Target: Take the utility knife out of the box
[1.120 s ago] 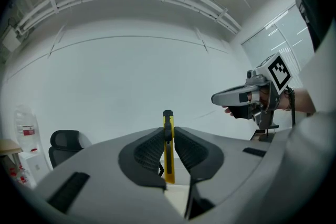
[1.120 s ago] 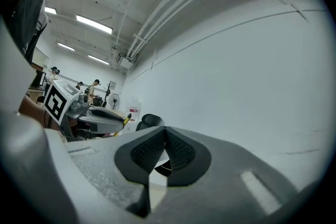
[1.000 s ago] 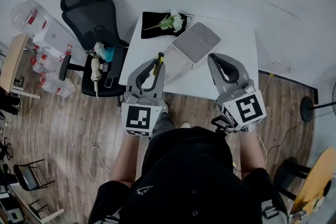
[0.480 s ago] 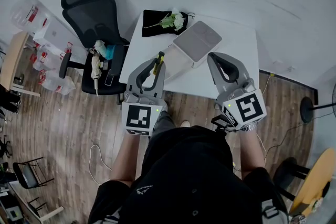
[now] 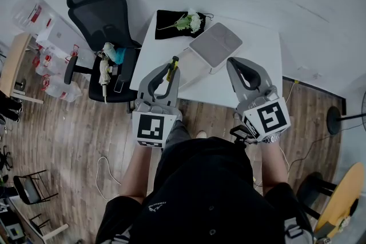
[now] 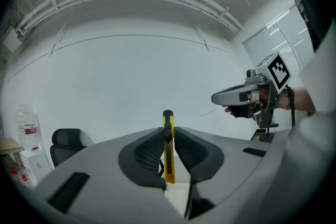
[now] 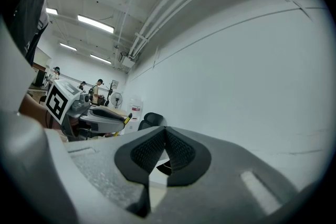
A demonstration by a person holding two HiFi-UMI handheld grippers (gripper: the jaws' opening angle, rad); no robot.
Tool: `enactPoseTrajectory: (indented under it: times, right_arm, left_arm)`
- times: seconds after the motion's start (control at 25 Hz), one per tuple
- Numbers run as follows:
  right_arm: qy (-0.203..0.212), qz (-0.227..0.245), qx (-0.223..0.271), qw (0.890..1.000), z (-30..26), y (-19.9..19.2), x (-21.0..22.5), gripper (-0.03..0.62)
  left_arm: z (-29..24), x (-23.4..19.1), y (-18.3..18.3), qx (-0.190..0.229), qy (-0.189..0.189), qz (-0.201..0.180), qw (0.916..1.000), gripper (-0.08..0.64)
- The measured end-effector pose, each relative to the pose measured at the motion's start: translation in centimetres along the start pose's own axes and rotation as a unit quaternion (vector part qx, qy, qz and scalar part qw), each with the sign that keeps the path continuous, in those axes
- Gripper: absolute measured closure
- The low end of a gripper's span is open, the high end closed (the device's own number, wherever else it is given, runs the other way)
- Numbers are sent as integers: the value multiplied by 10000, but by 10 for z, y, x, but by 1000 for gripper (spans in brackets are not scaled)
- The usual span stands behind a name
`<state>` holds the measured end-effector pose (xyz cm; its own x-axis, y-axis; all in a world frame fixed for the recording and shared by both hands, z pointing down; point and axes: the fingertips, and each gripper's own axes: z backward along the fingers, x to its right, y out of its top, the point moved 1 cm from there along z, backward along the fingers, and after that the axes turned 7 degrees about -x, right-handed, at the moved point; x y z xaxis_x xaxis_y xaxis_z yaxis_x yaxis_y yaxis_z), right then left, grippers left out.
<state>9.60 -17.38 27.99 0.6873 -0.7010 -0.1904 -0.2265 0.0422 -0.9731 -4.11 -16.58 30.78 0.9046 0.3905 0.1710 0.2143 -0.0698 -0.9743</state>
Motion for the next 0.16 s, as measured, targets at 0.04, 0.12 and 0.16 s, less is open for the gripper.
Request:
enactPoseTrajectory:
  times: [0.04, 0.12, 0.16]
  right_arm:
    - [2, 1, -2, 10000, -1, 0, 0, 588]
    - [3, 1, -7, 10000, -2, 0, 0, 588]
    - [4, 0, -9, 10000, -3, 0, 0, 588]
  left_arm:
    - [0, -1, 0, -4, 0, -2, 10000, 499]
    - [-1, -2, -1, -11, -2, -10, 10000, 499]
    - [-2, -2, -1, -15, -3, -13, 10000, 499]
